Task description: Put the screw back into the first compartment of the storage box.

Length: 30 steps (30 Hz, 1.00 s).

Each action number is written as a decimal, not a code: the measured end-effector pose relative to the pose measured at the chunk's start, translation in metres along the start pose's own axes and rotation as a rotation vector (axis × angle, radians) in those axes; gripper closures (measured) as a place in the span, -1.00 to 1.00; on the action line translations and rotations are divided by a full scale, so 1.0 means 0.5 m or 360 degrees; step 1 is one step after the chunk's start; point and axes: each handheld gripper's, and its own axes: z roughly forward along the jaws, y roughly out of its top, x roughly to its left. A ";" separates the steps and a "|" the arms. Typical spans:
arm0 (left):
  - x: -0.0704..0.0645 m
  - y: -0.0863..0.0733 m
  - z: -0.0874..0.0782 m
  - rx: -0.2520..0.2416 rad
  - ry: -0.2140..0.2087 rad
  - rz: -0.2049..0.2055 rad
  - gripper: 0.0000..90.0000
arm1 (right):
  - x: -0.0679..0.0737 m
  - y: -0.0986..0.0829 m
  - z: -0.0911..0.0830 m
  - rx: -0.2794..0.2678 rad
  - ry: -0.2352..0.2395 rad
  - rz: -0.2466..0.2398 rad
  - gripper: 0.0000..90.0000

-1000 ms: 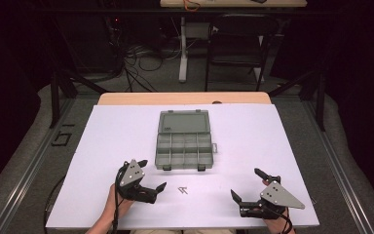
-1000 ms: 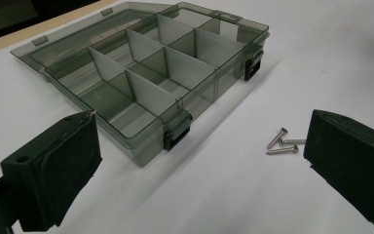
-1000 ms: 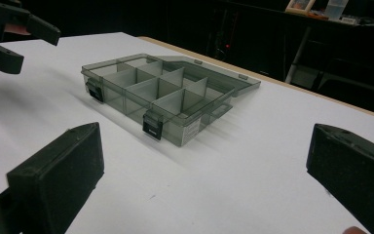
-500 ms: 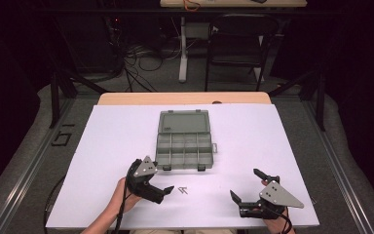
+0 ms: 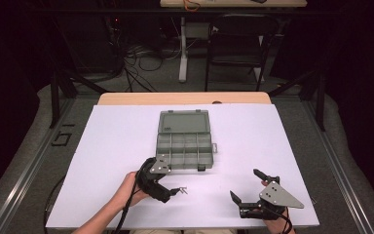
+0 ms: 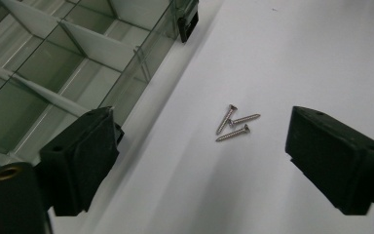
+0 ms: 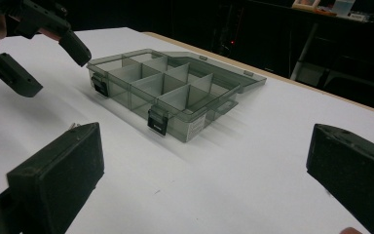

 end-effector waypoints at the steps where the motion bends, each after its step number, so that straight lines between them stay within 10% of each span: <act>1: 0.001 0.005 0.002 0.0023 0.0003 0.0008 -0.68 | 0.000 0.000 0.000 0.0001 0.0001 -0.0001 -1.00; 30: -0.001 0.070 0.081 0.0343 -0.0211 0.0136 0.43 | 0.002 -0.002 0.003 0.0019 0.0002 -0.0028 -1.00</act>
